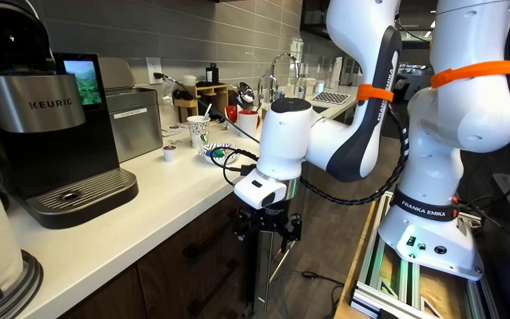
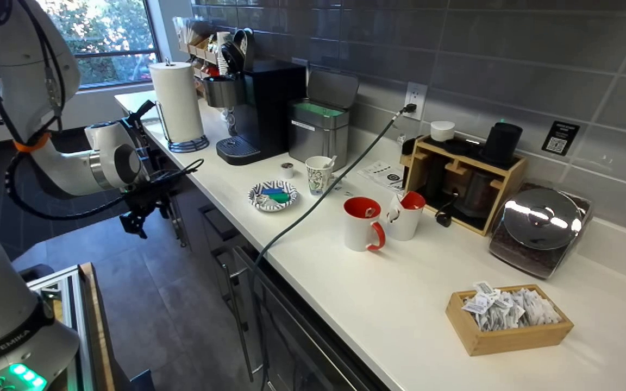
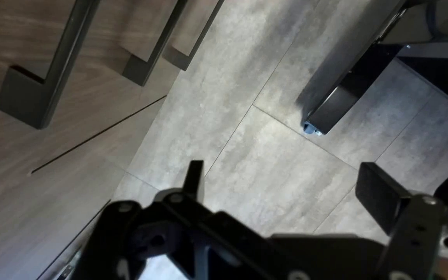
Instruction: Open the top drawer
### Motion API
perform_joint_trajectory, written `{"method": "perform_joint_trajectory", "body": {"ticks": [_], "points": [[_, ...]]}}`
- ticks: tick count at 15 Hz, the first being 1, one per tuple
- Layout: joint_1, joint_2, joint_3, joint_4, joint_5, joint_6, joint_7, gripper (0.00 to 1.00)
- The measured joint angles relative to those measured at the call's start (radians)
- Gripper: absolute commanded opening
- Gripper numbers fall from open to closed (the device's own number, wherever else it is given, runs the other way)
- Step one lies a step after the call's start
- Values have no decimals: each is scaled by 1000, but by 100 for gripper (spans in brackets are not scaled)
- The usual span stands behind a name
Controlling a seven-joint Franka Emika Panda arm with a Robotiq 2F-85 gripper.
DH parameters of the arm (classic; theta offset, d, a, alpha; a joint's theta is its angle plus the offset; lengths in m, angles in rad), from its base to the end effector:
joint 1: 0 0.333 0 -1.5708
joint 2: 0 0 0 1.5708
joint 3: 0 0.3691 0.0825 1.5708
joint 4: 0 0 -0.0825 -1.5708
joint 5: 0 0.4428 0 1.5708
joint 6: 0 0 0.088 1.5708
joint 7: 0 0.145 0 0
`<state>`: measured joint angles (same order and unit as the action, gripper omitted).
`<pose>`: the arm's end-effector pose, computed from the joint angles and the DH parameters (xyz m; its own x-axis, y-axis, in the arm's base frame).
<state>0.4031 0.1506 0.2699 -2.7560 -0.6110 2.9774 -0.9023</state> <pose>0.2926 0.2881 0.1369 -0.5613 0.8263 -0.0465 0.8195 0.5627 0.1084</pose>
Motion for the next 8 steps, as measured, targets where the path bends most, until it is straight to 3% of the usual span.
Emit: {"method": "perform_joint_trajectory", "body": {"ticks": [4,8], "points": [[24,7,-80,6,-120,113,193,100],[79,-23,-190,14,-287,127,435,100]]}}
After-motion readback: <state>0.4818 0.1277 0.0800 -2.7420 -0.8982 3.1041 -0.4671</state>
